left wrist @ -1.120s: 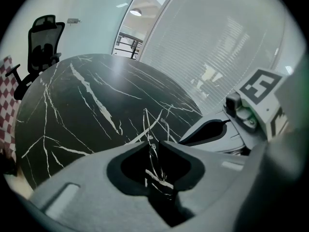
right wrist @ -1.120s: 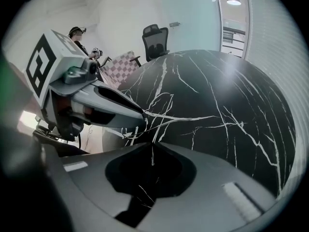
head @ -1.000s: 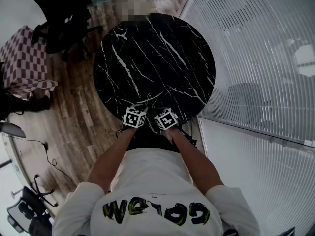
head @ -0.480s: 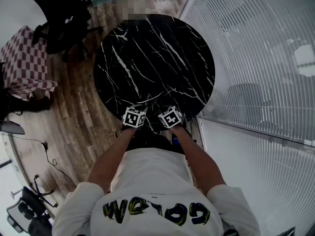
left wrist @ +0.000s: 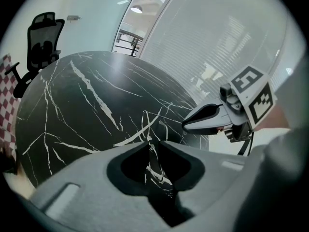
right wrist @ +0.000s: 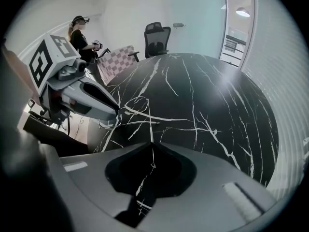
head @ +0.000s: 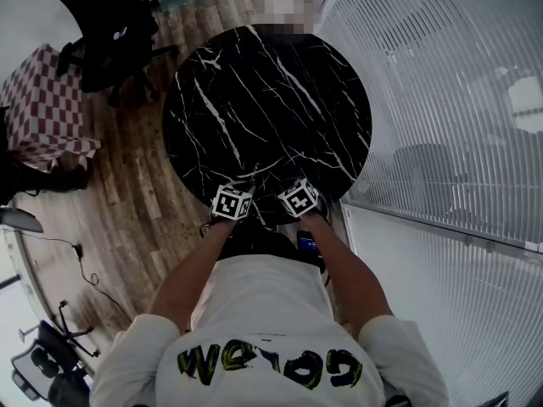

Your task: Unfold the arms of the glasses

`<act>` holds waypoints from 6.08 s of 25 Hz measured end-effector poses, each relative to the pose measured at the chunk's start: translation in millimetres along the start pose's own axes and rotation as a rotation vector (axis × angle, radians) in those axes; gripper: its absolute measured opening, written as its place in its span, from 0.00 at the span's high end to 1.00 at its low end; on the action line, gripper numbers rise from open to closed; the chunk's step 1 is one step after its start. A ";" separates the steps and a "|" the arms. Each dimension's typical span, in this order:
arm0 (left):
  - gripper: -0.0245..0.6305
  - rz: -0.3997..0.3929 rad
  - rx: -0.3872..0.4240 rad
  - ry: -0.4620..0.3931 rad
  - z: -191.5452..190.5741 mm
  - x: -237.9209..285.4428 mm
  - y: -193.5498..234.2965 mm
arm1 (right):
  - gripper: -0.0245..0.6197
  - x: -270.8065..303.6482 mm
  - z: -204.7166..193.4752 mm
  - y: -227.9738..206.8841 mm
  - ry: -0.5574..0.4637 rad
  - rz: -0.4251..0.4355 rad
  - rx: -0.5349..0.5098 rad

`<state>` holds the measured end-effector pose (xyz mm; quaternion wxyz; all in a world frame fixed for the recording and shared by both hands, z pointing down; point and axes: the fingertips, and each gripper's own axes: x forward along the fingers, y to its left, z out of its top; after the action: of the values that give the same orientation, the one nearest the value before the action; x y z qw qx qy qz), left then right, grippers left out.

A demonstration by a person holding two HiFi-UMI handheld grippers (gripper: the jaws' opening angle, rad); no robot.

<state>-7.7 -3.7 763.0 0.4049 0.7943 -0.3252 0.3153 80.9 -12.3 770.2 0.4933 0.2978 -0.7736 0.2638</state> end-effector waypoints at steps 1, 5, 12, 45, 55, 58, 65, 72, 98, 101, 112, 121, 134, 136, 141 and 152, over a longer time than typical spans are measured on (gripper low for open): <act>0.86 0.000 0.001 0.002 -0.3 0.1 -0.5 | 0.93 -0.6 0.3 -2.1 -0.001 -0.003 -0.005; 0.86 -0.004 0.004 0.009 -2.8 2.3 -2.4 | 0.93 -0.5 -0.2 -7.5 -0.004 -0.006 -0.031; 0.86 -0.013 0.002 0.023 -8.4 1.6 -5.6 | 0.93 -0.4 -0.6 -12.0 0.014 -0.019 -0.118; 0.84 -0.025 -0.074 0.008 -9.6 6.8 -14.1 | 0.93 12.6 0.8 -32.7 0.107 -0.055 -0.474; 0.85 -0.029 -0.113 -0.008 -6.8 8.4 -15.0 | 0.82 7.0 8.0 -26.7 0.069 -0.046 -0.470; 0.86 -0.037 -0.121 -0.012 -8.8 12.2 -16.2 | 0.79 1.2 13.6 -18.9 0.047 -0.040 -0.512; 0.87 -0.026 -0.129 -0.013 -8.7 11.0 -14.5 | 0.77 -10.8 30.3 16.6 -0.036 -0.051 -0.692; 0.87 -0.022 -0.129 -0.013 -7.0 9.0 -13.7 | 0.77 -3.3 30.7 49.7 -0.046 -0.024 -0.819; 0.87 -0.037 -0.162 -0.020 -8.4 9.5 -11.1 | 0.82 31.3 19.9 49.1 0.073 -0.064 -1.027; 0.87 -0.050 -0.169 -0.026 -8.4 11.7 -11.8 | 0.84 33.2 18.6 49.3 0.098 -0.093 -1.168; 0.88 -0.040 -0.186 -0.024 -9.1 9.7 -7.1 | 0.91 34.4 20.7 50.5 0.112 -0.120 -1.323; 0.89 -0.020 -0.164 -0.025 -8.2 7.7 -0.2 | 0.94 32.8 17.1 51.8 0.102 -0.116 -1.314; 0.89 -0.018 -0.070 -0.017 8.7 10.6 -0.5 | 0.94 31.3 19.3 57.6 0.089 -0.108 -1.335; 0.91 -0.013 -0.064 -0.015 9.5 9.6 0.1 | 0.94 30.6 19.8 58.6 0.088 -0.108 -1.334; 0.92 -0.001 -0.063 -0.011 8.5 9.1 2.8 | 0.94 29.5 17.9 57.7 0.089 -0.110 -1.325; 0.92 0.012 -0.060 -0.016 10.2 10.4 7.9 | 0.94 28.1 13.3 58.0 0.085 -0.111 -1.289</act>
<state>-5.3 -18.7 769.6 0.4243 0.7822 -0.3424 0.3015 21.6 12.4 784.4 0.6163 -0.0292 -0.7399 -0.2681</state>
